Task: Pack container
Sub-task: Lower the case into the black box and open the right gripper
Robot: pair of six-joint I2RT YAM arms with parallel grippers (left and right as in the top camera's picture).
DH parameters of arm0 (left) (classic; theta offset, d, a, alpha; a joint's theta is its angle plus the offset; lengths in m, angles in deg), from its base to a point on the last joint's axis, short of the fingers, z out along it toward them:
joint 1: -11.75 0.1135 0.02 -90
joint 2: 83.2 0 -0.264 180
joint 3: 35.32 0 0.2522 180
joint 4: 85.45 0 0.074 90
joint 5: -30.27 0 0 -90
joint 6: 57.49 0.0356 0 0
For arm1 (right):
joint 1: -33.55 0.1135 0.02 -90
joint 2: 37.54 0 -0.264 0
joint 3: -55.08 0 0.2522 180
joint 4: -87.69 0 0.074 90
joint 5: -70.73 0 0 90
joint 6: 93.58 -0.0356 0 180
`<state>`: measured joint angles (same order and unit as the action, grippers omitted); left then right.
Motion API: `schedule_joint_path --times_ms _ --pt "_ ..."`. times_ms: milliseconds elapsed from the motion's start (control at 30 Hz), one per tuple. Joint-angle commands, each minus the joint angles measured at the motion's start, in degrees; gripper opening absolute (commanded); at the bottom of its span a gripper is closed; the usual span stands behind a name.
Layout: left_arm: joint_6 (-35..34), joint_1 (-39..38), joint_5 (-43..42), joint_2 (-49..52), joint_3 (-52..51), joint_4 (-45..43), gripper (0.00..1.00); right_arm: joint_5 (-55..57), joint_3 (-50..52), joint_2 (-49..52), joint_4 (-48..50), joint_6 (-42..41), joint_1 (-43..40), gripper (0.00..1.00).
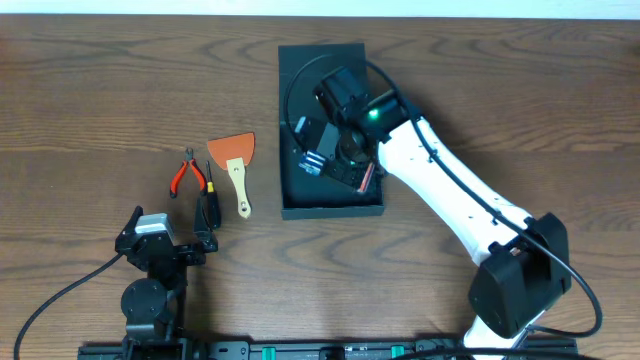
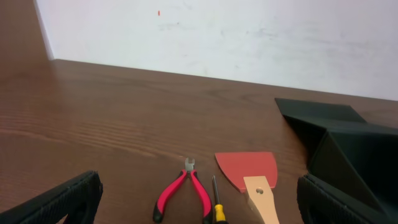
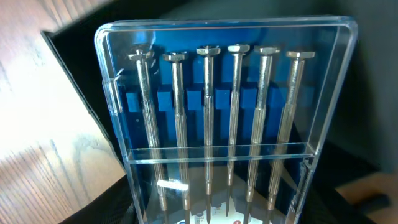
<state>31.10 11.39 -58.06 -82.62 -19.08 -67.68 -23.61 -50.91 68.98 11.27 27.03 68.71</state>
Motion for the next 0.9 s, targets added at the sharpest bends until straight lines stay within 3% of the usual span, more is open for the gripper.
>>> schedule_joint_path --times_ms 0,867 --pt "0.8 0.3 0.2 -0.3 -1.7 1.0 0.99 -0.7 2.2 0.4 1.3 0.8 0.4 0.31" --pt "0.8 0.3 0.2 -0.3 -1.7 1.0 0.98 -3.7 7.4 0.5 6.6 8.8 0.4 0.35"
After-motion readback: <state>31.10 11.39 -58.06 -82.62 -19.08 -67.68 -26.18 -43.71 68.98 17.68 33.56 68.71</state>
